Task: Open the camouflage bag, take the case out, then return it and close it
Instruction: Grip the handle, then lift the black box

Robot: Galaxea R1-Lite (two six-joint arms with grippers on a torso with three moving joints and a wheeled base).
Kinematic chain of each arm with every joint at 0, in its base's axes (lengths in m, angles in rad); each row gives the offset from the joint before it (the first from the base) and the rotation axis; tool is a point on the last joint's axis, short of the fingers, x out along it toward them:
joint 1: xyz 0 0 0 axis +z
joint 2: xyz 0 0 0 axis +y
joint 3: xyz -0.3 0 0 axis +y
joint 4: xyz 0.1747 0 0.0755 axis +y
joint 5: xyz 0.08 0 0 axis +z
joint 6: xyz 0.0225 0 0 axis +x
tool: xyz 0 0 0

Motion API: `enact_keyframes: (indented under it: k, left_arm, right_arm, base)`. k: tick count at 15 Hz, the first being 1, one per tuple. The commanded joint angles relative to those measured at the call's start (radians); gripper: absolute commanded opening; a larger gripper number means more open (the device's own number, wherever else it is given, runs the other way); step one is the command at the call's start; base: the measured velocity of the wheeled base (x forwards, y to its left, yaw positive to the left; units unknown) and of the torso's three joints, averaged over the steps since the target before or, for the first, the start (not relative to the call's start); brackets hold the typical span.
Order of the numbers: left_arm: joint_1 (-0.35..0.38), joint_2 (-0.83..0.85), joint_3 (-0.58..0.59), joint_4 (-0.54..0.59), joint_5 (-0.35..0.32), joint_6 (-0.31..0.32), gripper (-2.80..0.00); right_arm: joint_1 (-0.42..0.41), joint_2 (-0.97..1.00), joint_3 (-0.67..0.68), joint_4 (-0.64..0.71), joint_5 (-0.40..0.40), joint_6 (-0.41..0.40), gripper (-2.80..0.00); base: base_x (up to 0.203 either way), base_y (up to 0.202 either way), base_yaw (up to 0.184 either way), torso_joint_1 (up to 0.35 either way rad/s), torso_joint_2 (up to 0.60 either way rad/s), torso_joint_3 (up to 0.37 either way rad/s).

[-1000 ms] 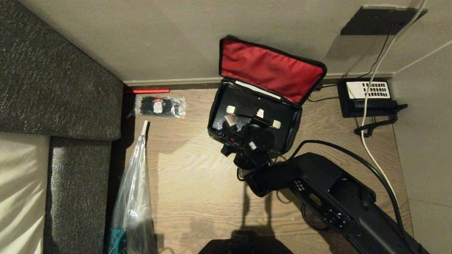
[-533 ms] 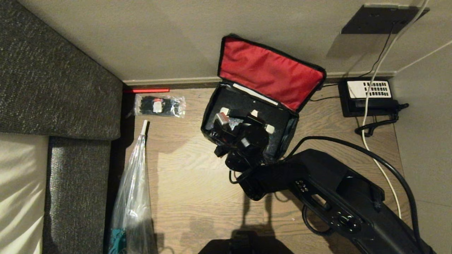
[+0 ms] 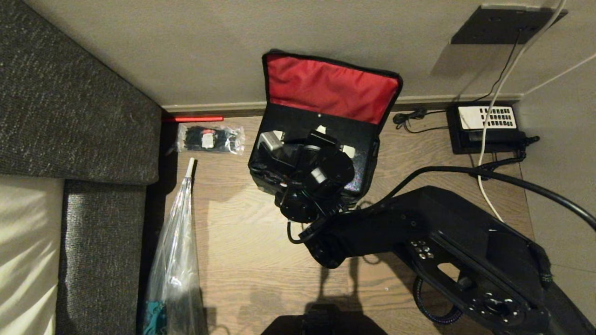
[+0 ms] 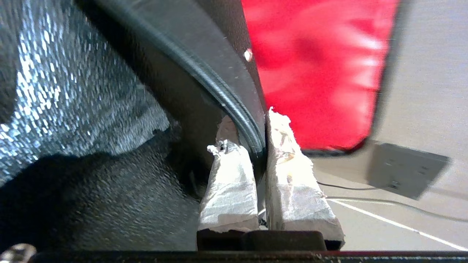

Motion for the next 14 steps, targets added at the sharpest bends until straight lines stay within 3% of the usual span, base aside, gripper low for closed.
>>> enact_keyframes:
  k: [1,7,14]
  left_arm:
    - [0.0,-0.002,0.003,-0.001,0.0,0.0,-2.8]
    - [0.001,-0.002,0.003,-0.001,0.0,0.0,-2.8]
    - [0.0,-0.002,0.003,-0.001,0.0,0.0,-2.8]
  right_arm:
    - [0.038,-0.06,0.006,-0.014,-0.003,-0.011,-2.8]
    - [0.054,-0.172,0.056,0.028,-0.003,-0.019,-2.8]
    - [0.032,-0.463,0.39,0.022,-0.006,-0.016,-2.8]
  base:
    - [0.0,0.0,0.0,0.0,0.0,0.0]
    - [0.0,0.0,0.0,0.0,0.0,0.0]
    - [0.0,0.0,0.0,0.0,0.0,0.0]
